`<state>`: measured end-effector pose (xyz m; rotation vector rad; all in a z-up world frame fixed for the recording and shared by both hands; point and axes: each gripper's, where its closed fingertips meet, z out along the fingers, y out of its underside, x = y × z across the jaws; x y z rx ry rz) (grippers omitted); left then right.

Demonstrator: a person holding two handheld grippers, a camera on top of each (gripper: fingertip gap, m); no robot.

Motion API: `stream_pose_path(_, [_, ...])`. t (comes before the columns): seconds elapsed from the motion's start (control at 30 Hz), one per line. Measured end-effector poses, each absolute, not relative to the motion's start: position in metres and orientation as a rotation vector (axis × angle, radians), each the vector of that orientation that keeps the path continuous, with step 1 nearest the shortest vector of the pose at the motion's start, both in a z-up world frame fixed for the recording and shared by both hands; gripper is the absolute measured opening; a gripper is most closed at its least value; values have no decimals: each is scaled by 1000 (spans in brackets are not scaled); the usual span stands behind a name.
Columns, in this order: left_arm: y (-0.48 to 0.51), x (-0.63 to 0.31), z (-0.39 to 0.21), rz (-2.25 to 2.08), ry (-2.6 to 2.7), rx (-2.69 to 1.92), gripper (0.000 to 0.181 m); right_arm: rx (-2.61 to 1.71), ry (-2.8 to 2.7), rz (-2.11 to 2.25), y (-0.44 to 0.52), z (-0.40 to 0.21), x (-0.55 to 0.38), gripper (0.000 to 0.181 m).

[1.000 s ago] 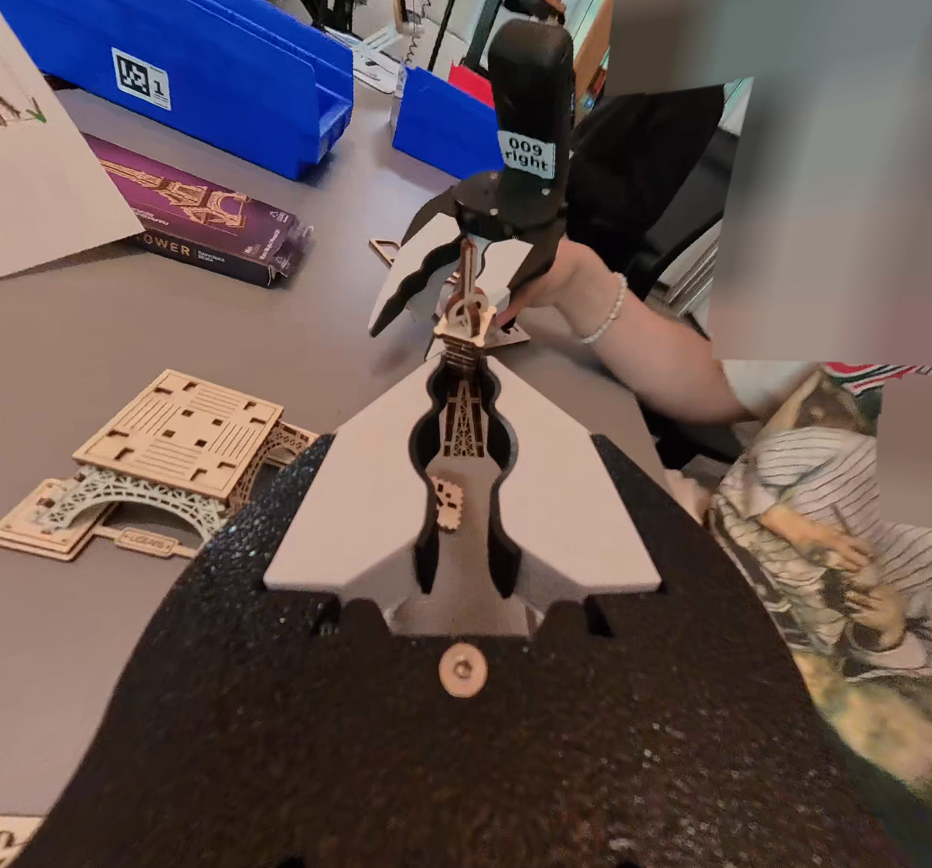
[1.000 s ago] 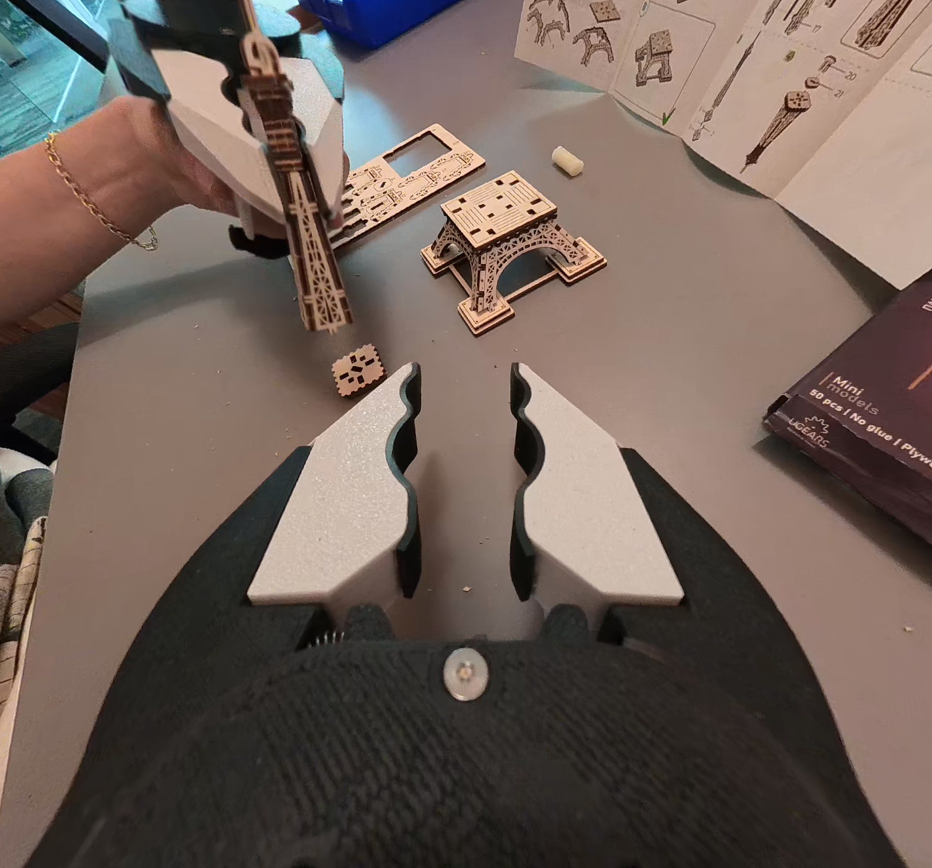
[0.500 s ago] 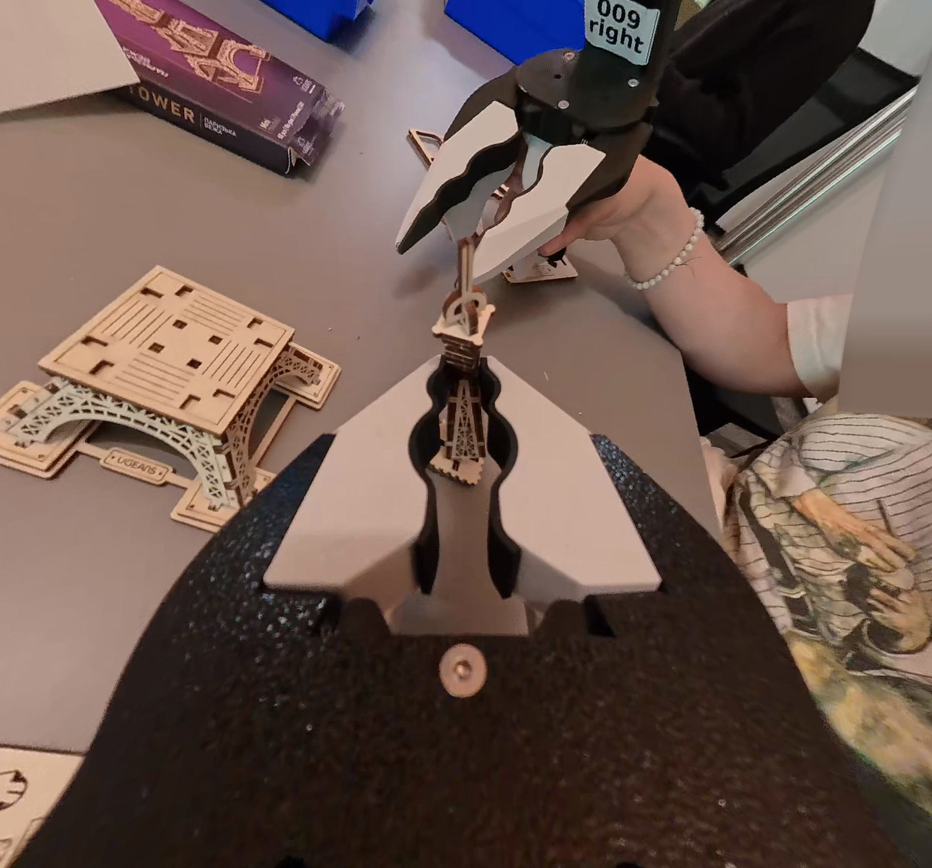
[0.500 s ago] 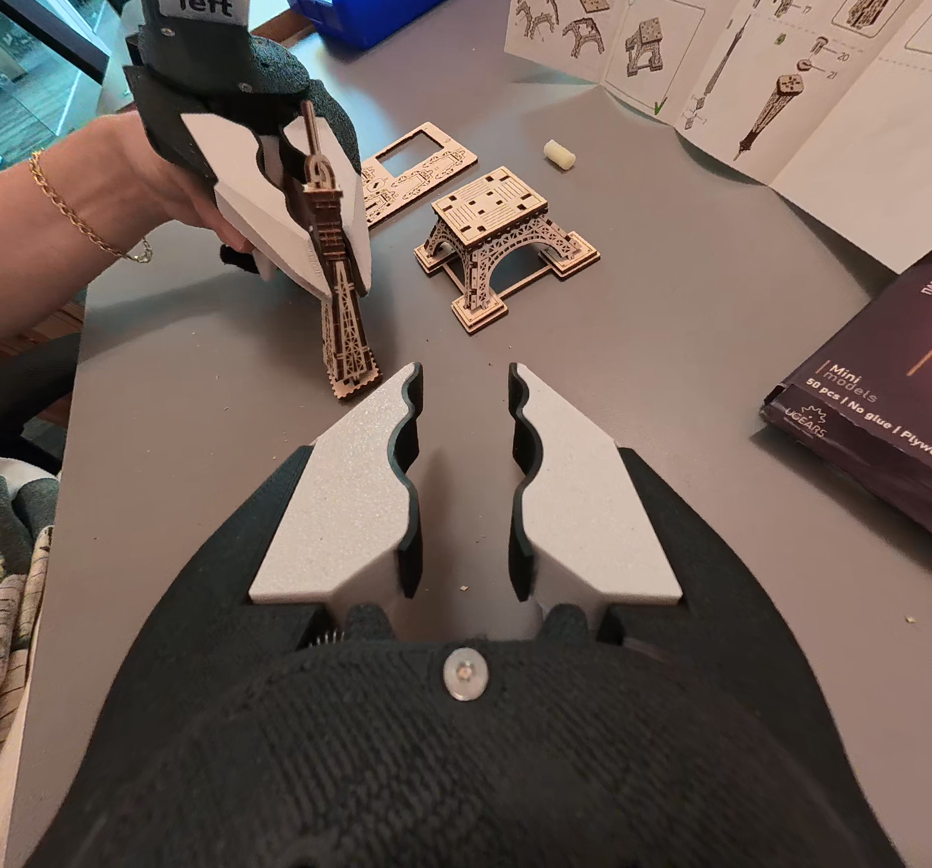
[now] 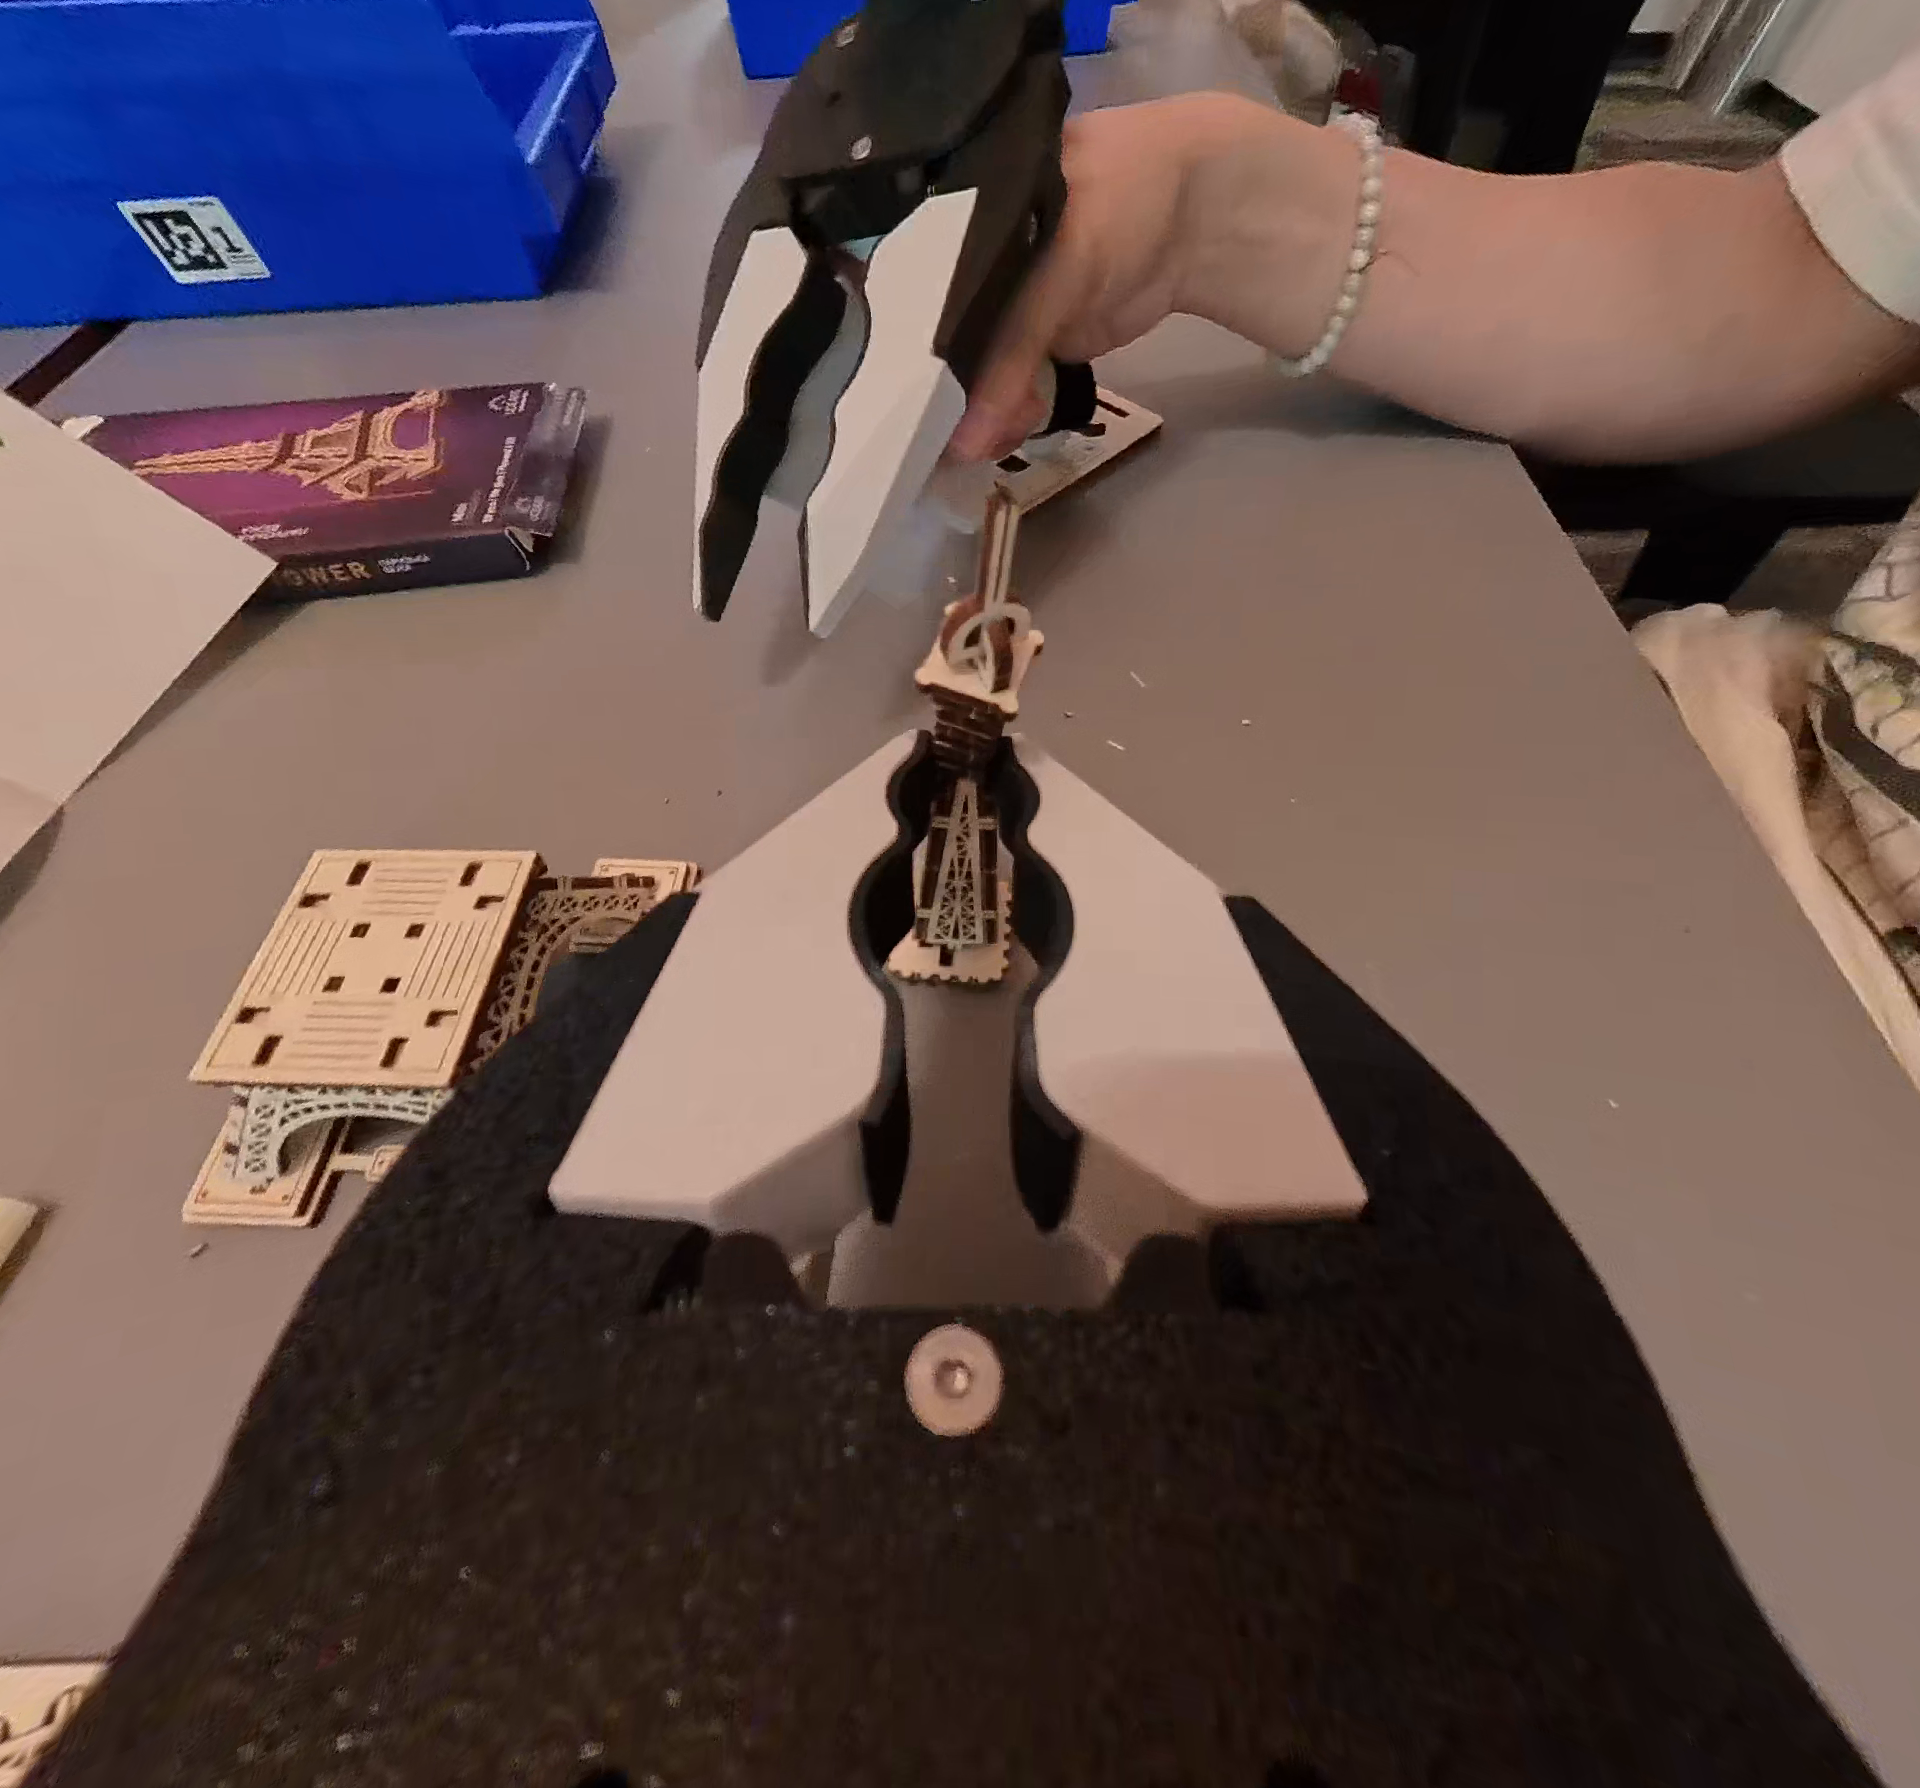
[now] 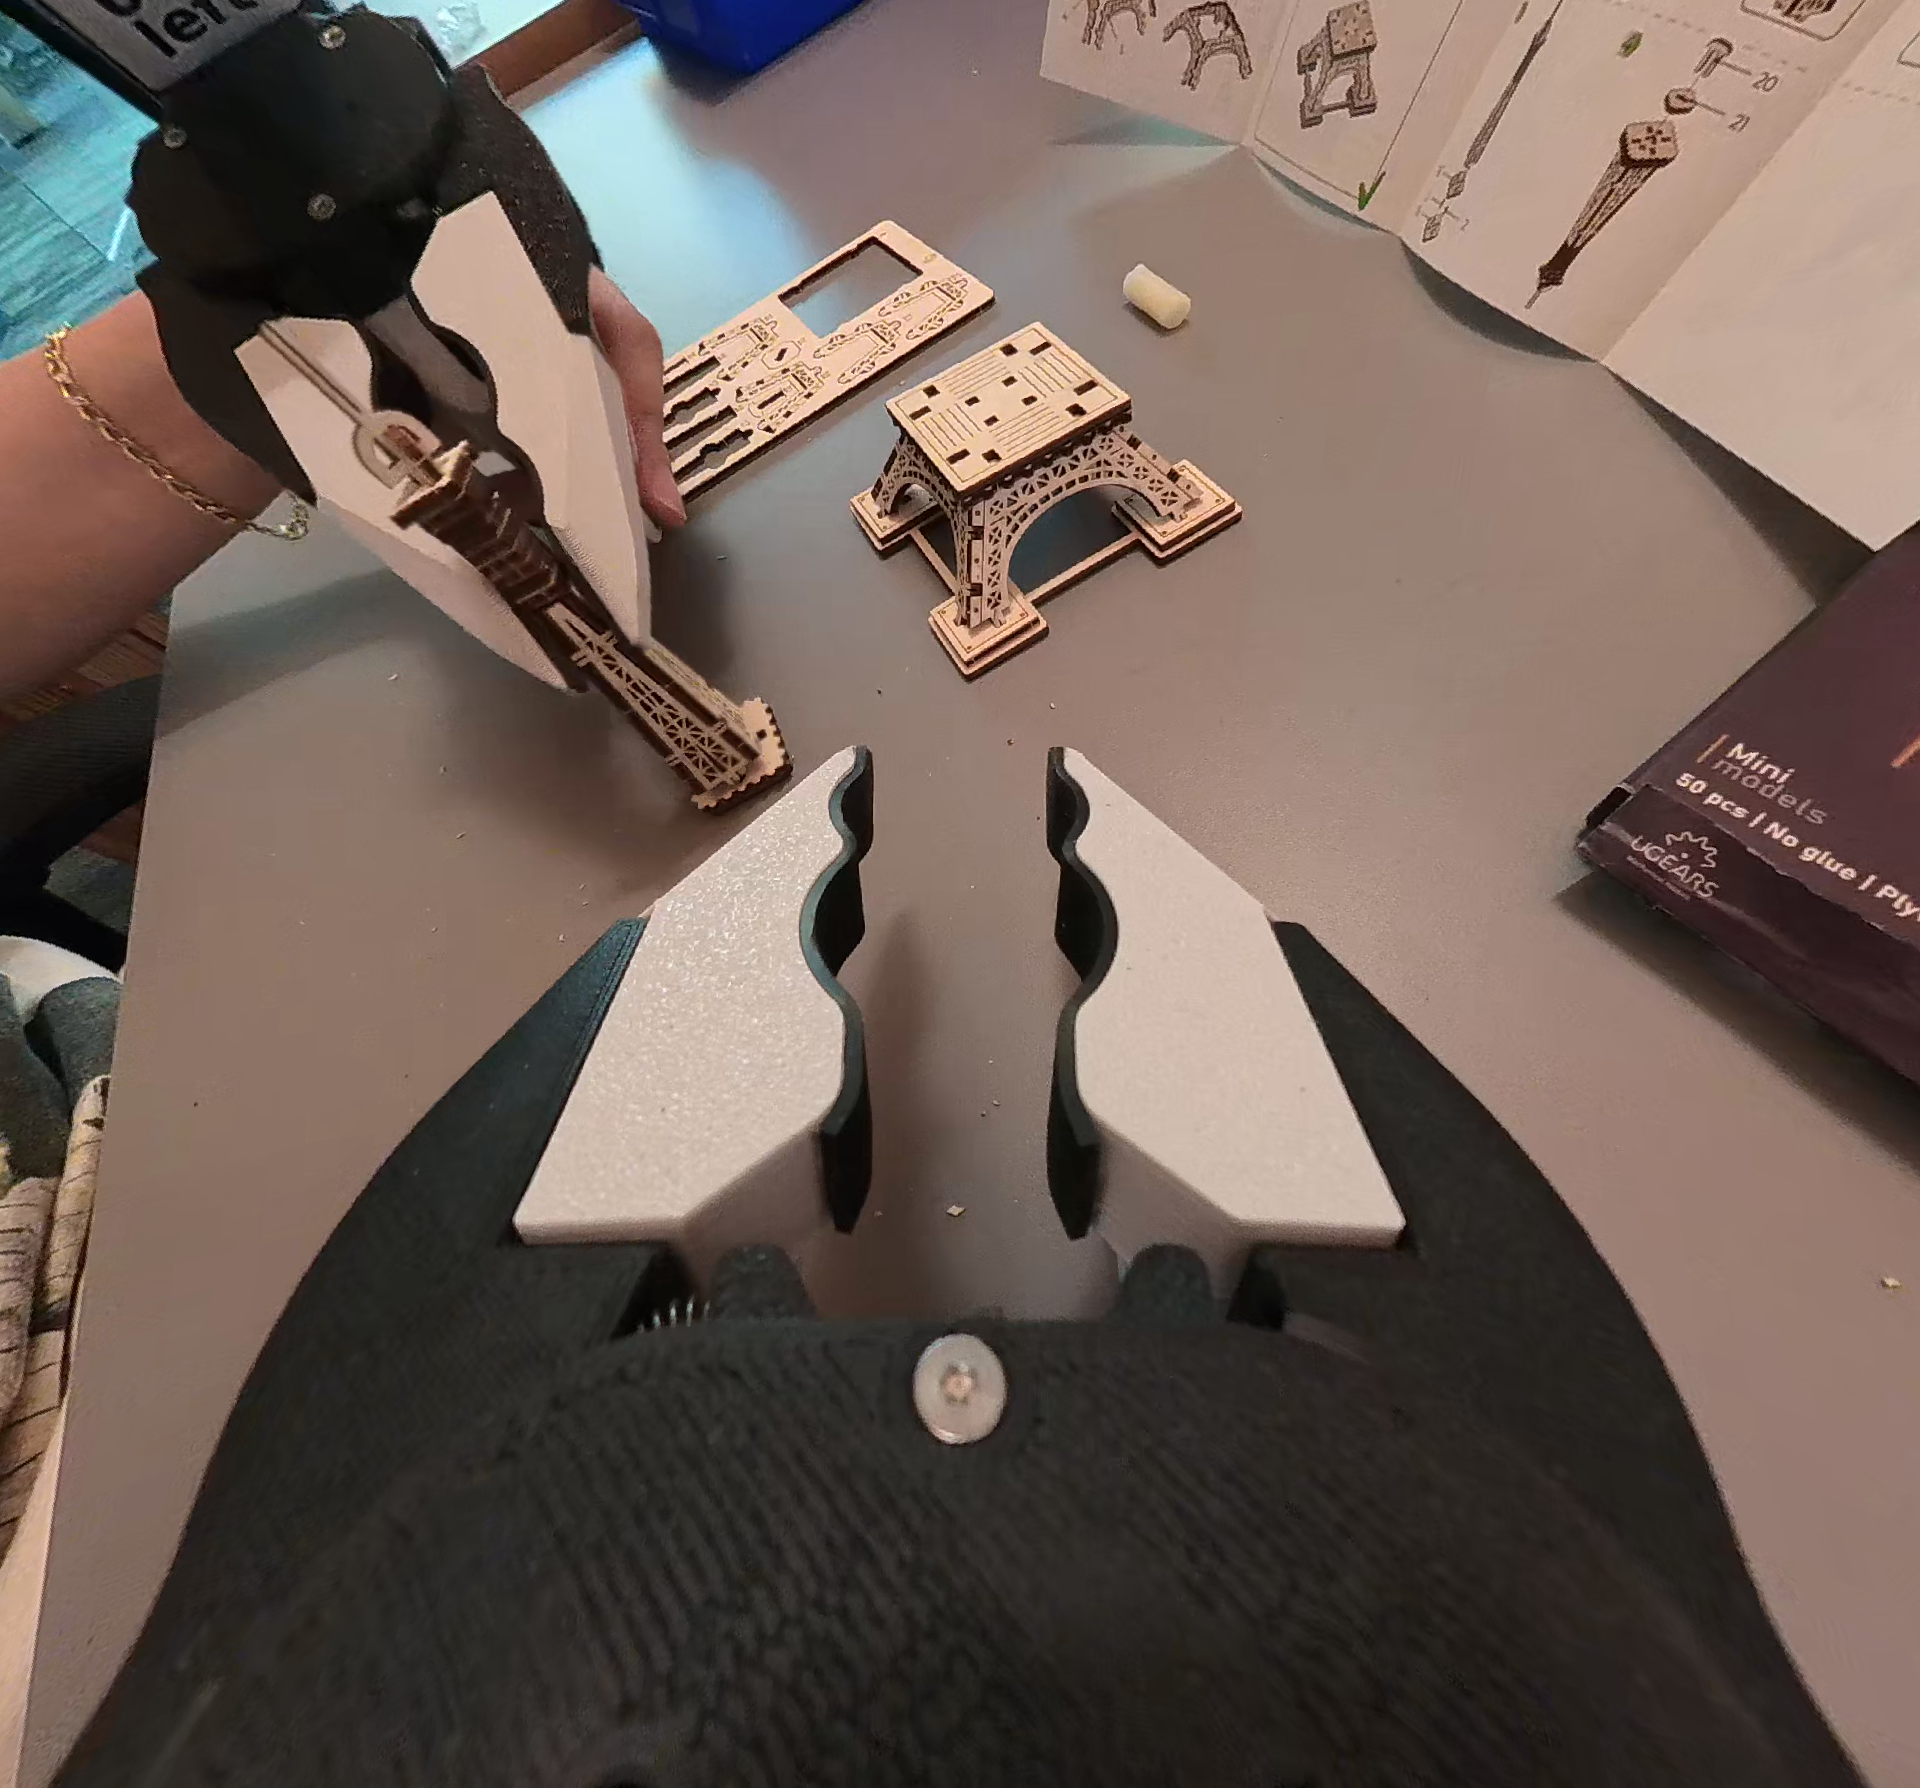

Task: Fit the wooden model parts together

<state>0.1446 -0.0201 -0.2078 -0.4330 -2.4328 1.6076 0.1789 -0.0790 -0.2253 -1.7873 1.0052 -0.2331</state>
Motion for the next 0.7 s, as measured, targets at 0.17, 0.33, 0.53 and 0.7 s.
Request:
stream_pose_path(0.17, [-16, 148, -208, 1583, -2434, -456, 10, -1795, 1002, -235, -78, -226, 179, 31])
stream_pose_path(0.33, [-16, 154, -208, 1551, -2485, -487, 10, -1803, 1003, -231, -78, -227, 179, 31])
stream_pose_path(0.53, [-15, 149, -207, 1509, -2501, -585, 10, -1805, 1006, -228, -78, -228, 179, 31])
stream_pose_path(0.7, [-15, 149, -206, 1494, -2499, -618, 10, -1811, 1006, -225, -77, -229, 178, 31])
